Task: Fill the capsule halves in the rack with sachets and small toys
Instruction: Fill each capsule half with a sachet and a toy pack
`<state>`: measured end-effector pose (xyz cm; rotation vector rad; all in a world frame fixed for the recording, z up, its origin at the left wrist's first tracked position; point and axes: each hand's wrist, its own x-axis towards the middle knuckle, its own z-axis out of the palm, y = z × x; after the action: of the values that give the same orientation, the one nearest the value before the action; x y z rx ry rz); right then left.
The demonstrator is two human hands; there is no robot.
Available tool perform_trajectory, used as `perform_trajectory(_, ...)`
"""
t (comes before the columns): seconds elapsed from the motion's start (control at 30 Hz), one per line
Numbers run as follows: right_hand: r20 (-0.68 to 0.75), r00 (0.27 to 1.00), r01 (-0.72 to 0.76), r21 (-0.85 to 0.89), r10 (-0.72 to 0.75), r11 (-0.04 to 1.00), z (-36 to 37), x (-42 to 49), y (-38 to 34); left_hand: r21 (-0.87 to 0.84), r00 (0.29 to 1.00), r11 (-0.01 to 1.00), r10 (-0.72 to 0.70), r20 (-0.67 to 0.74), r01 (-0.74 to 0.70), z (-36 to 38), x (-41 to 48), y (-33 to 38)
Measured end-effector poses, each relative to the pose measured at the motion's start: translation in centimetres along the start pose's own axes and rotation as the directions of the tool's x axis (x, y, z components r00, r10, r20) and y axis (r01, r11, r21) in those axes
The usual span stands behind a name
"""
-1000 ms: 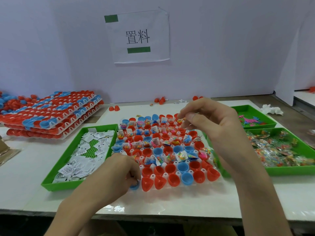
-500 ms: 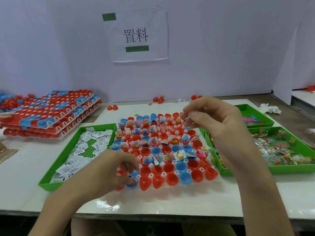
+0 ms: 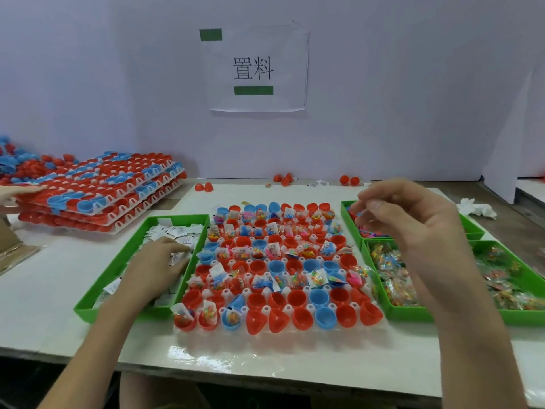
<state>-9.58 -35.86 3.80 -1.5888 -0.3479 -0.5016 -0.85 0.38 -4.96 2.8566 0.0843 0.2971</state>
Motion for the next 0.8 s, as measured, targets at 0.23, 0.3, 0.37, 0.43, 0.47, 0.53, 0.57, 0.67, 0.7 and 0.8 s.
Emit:
perform_trajectory(0.23, -0.023, 1.0, -0.01, -0.008, 0.01, 1.0, -0.7, 0.1, 0.5, -0.206, 0.995, 0.978, -0.05, -0.082, 0.032, -0.3, -0.7, 0.2)
perform_trajectory(0.3, -0.104, 0.992, -0.06, 0.042, 0.064, 0.997, -1.7, 0.4, 0.9, -0.247, 0.994, 0.969, -0.053, -0.1, 0.026, -0.1, -0.5, 0.0)
perform_trajectory(0.37, -0.218, 0.969, -0.1, 0.101, 0.12, 0.99, -2.8, 1.2, 1.7, -0.272, 0.992, 0.962, -0.059, -0.11, 0.027, 0.1, -0.3, -0.2)
perform_trajectory(0.43, -0.322, 0.936, -0.146, 0.021, 0.144, 0.989, -3.9, 2.6, 3.4, -0.286, 0.992, 0.958, -0.052, -0.118, 0.016, 0.2, -0.2, -0.4)
perform_trajectory(0.47, -0.357, 0.921, -0.187, -0.064, 0.152, 0.98, -4.3, 3.5, 4.6, -0.292, 0.991, 0.956, -0.047, -0.125, 0.009, 0.2, -0.1, -0.4)
perform_trajectory(0.53, -0.358, 0.918, -0.295, -0.321, 0.174, 0.9, -5.1, 5.8, 7.4, -0.309, 0.987, 0.951, -0.045, -0.155, -0.005, 0.2, -0.2, -0.3)
perform_trajectory(0.57, -0.314, 0.926, -0.345, -0.483, 0.209, 0.805, -5.6, 7.0, 8.9, -0.321, 0.983, 0.947, -0.05, -0.175, -0.009, 0.2, -0.2, -0.3)
perform_trajectory(0.67, -0.15, 0.877, -0.355, -0.843, 0.456, 0.405, -6.9, 8.8, 13.3, -0.356, 0.968, 0.934, -0.082, -0.235, -0.007, 0.1, -0.2, -0.5)
perform_trajectory(0.7, -0.135, 0.857, -0.332, -0.882, 0.498, 0.333, -7.1, 9.0, 14.3, -0.37, 0.963, 0.929, -0.092, -0.254, -0.009, 0.1, -0.2, -0.6)
perform_trajectory(0.8, -0.123, 0.89, -0.305, -0.876, 0.438, 0.374, -6.9, 9.1, 15.5, -0.413, 0.96, 0.911, -0.114, -0.257, -0.003, 0.1, -0.1, -0.7)
